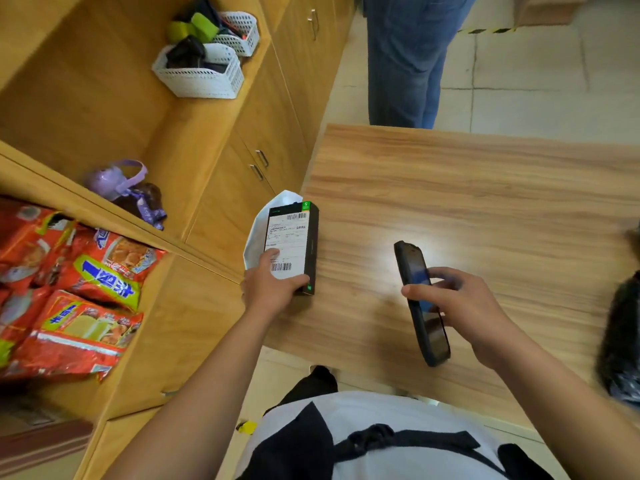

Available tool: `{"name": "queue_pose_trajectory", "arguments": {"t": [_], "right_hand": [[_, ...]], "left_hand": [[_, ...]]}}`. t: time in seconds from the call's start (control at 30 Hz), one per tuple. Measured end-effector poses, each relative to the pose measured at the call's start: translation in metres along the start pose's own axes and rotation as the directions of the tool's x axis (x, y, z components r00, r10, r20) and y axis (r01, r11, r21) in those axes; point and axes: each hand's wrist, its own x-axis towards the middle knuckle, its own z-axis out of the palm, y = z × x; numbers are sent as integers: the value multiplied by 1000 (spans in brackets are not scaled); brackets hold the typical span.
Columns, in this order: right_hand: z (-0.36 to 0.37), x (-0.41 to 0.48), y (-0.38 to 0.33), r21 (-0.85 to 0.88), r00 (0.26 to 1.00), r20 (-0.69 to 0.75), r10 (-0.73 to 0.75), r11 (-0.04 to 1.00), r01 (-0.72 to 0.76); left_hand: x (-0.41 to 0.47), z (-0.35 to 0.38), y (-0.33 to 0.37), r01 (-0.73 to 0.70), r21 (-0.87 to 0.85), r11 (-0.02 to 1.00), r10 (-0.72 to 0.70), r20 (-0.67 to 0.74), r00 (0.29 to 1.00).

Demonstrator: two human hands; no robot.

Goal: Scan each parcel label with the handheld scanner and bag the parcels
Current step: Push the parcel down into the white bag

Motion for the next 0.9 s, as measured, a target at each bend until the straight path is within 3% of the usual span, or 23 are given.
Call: {"name": "queue_pose_trajectory", "arguments": {"t": [0.27, 0.63, 0.8, 0.9], "right_hand": [[73, 1, -31, -23, 997, -79, -9, 1000, 7], [135, -13, -37, -8, 964, -250, 93, 995, -98], [142, -17, -38, -16, 949, -304, 86, 995, -96], [145, -18, -38, -14, 946, -314, 88, 995, -97]], "left_hand": [[99, -38, -32, 164, -402, 901, -65, 248, 967], [185, -15, -61, 148, -280, 949, -19, 416, 909], [197, -6, -64, 147, -59, 987, -122, 312, 942], [194, -10, -64, 162, -81, 983, -136, 259, 956]]}}
